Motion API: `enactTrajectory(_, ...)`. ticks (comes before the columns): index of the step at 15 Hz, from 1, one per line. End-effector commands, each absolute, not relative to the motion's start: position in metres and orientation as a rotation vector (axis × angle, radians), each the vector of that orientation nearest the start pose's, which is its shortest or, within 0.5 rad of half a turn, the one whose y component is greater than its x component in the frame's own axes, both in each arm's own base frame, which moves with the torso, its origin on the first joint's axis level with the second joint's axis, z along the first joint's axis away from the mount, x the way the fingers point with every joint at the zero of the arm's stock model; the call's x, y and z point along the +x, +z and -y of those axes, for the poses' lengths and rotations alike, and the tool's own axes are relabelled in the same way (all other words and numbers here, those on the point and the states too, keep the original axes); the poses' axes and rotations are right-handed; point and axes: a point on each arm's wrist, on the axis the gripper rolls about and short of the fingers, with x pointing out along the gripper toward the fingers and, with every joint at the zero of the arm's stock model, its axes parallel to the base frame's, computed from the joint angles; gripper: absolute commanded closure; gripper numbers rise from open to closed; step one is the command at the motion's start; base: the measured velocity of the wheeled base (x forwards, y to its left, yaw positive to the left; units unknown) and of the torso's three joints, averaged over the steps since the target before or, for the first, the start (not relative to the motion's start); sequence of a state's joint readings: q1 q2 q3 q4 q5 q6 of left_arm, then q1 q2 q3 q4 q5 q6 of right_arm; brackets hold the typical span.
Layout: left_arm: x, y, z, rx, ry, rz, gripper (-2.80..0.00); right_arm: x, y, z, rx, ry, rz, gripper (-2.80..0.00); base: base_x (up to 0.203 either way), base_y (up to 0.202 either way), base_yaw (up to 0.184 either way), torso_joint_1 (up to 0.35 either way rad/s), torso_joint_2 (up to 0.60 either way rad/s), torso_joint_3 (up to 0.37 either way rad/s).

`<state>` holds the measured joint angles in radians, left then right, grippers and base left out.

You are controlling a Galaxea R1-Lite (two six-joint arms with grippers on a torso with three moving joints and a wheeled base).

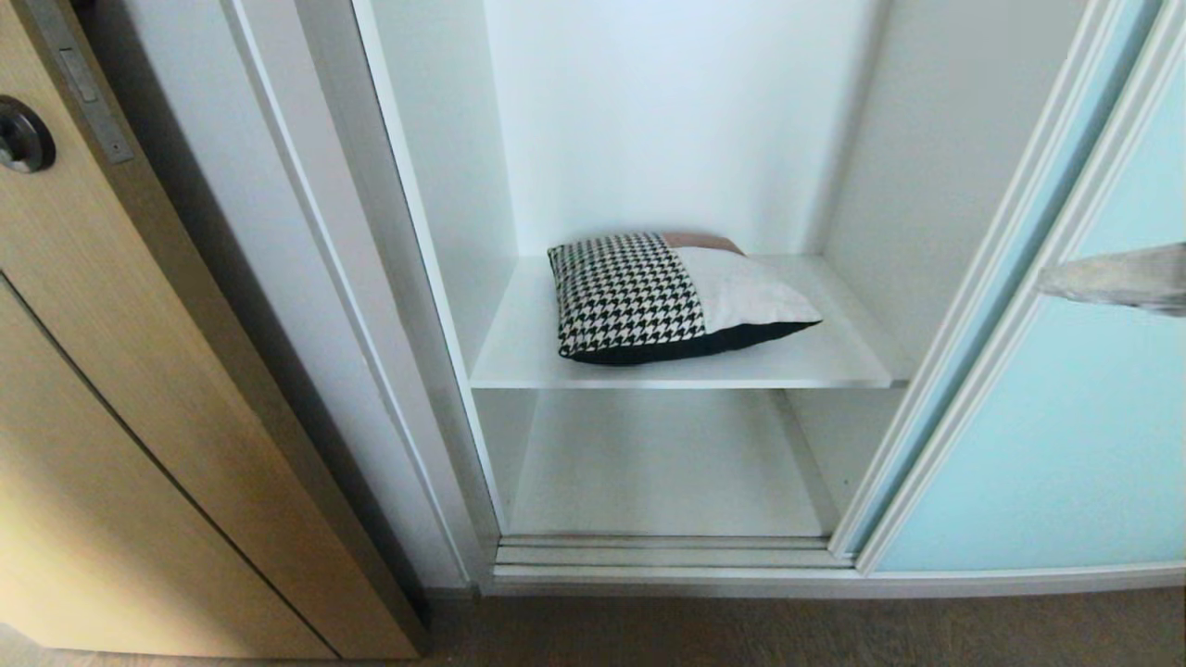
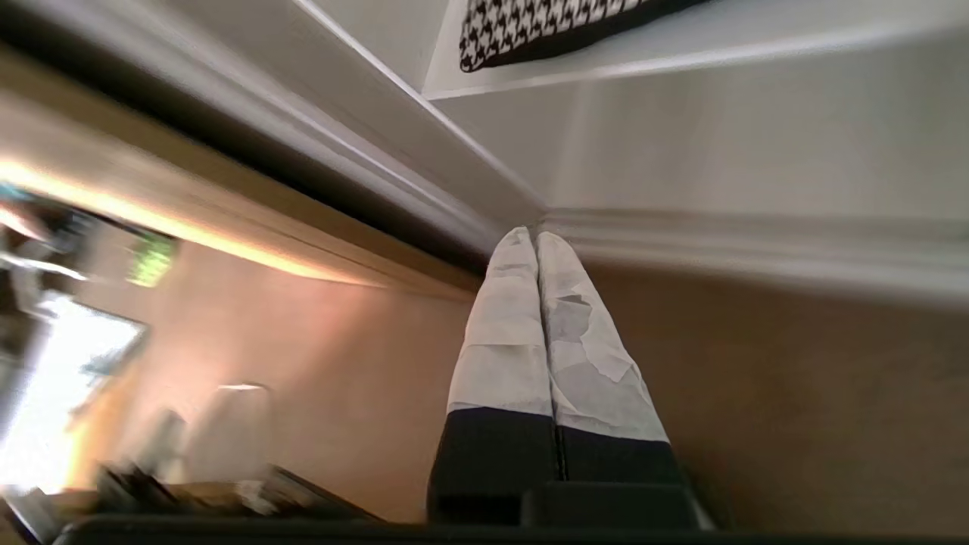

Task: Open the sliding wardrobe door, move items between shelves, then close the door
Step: Place the pillow on the lower shelf

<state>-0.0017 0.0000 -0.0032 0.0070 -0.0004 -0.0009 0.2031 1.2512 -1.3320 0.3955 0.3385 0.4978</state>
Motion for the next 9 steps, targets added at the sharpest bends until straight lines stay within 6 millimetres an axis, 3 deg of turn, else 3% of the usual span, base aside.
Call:
enactTrajectory(1,-0.023,0.076,0.0,-0.002,-0.003,-0.006,0.0,0.236,0.31,-0.06,0.55,0.404,-0.602,0.0,0.0,0.0,0.0,0.0,0.0,0.0)
enactTrajectory(4,-0.023,0.076,0.0,-0.002,-0.003,-0.006,0.0,0.3,0.275,-0.065,0.577,0.333,-0.673,0.0,0.0,0.0,0.0,0.0,0.0,0.0)
enactTrajectory(8,-0.023,0.076,0.0,-0.002,-0.002,-0.005,0.0,0.369,0.231,-0.062,0.615,0.259,-0.724,0.0,0.0,0.0,0.0,0.0,0.0,0.0)
enactTrajectory(9,-0.023,0.076,0.0,-0.002,-0.003,-0.006,0.0,0.384,0.224,-0.061,0.629,0.246,-0.726,-1.76,0.0,0.0,0.0,0.0,0.0,0.0)
